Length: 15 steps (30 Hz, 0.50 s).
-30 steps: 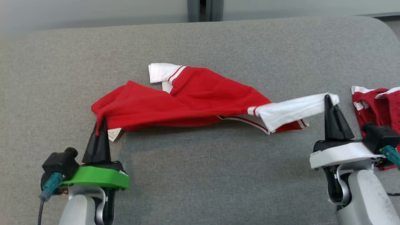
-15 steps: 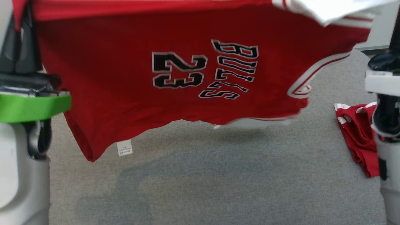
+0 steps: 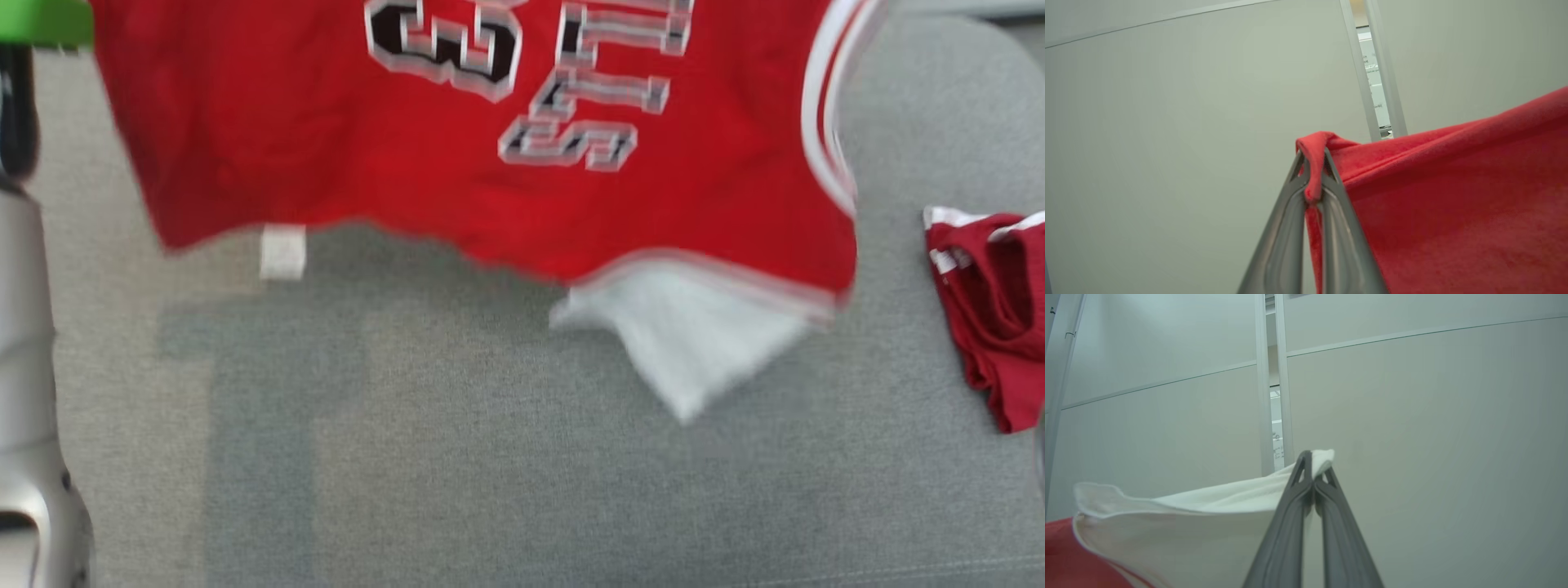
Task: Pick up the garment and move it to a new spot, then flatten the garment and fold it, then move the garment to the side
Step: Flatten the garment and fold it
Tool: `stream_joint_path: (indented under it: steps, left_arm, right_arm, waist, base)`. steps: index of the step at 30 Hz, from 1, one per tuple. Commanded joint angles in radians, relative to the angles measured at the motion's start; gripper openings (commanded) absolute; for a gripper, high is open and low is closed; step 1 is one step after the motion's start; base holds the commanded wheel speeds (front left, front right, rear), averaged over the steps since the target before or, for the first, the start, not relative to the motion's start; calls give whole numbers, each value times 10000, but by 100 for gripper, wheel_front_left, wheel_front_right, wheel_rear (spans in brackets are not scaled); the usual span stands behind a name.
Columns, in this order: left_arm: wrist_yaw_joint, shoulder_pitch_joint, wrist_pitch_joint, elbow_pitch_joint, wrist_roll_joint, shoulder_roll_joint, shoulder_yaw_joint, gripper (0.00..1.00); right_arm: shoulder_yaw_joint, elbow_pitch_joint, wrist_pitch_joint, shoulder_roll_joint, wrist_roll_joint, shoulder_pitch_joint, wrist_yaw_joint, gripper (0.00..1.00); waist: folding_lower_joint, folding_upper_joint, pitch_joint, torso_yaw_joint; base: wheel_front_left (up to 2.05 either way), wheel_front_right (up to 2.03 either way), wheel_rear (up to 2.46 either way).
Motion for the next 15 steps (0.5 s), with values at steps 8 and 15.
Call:
stream_joint_path:
  steps: [8,15]
  left_arm:
    - [412,-2371,-186,1485,402,5,165,0]
    - [476,-696,-176,986,207,-601,756,0]
  right_arm:
    - [-1038,1462,-326,170,-1093,-2512,-42,0]
    - [-876,1254,-311,75,-375,-545,-42,0]
  waist:
    - [0,-1,2031,-283]
    - [0,-1,2418,-297]
  base:
    - [0,0,0]
    - [0,0,0]
